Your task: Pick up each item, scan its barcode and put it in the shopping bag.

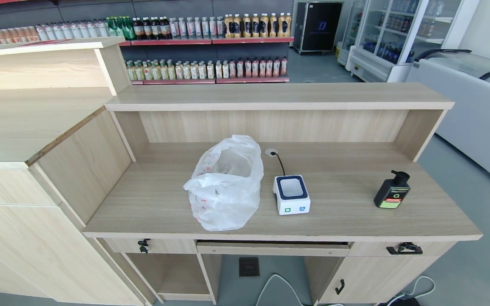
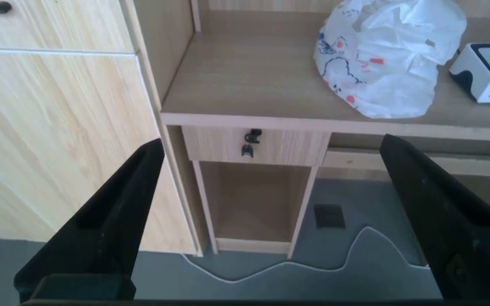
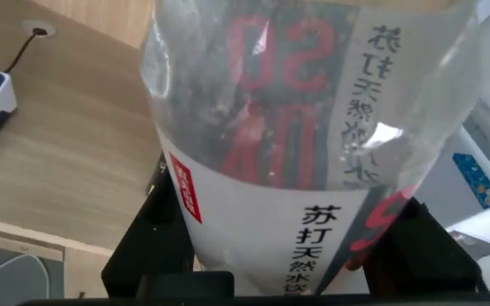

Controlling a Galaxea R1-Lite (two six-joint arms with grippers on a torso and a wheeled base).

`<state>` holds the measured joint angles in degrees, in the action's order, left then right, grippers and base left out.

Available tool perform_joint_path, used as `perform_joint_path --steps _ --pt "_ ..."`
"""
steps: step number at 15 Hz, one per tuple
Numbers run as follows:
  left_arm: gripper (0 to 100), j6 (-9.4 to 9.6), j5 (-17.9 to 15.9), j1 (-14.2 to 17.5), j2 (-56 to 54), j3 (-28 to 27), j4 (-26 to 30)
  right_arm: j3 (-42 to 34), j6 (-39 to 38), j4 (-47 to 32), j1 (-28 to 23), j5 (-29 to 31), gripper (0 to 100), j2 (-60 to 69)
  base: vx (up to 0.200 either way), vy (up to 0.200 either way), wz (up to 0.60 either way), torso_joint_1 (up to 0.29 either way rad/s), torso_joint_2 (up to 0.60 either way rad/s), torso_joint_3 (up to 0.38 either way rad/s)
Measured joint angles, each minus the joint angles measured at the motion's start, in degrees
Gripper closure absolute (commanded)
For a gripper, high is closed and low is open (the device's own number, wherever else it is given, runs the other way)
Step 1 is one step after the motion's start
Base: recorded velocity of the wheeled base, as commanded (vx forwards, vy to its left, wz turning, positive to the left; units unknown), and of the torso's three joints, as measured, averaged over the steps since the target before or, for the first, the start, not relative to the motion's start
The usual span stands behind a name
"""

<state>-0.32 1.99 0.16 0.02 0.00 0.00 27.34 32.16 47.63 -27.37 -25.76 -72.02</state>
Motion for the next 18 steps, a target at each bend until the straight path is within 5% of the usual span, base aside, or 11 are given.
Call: perform_joint_path --steps 4,10,13,18 --pt "0 0.00 0.01 0.00 0.00 0.00 0.00 1.23 2.00 0.22 0.00 8.36 100 -2.95 0.000 0.000 0.60 0.005 0.00 0.000" --pt "0 -0.01 0.01 0.00 0.00 0.00 0.00 4.43 2.99 5.39 1.66 9.34 100 -9.92 0.000 0.000 0.40 0.002 0.00 0.002" --pt "0 0.00 0.01 0.05 0.00 0.00 -0.02 5.29 6.60 10.05 2.38 8.47 100 -16.13 0.000 0.000 0.00 0.000 0.00 0.000" --pt "0 0.00 0.00 0.00 0.00 0.00 0.00 8.68 14.12 10.80 3.12 -2.13 100 -25.97 0.000 0.000 0.00 0.000 0.00 0.000"
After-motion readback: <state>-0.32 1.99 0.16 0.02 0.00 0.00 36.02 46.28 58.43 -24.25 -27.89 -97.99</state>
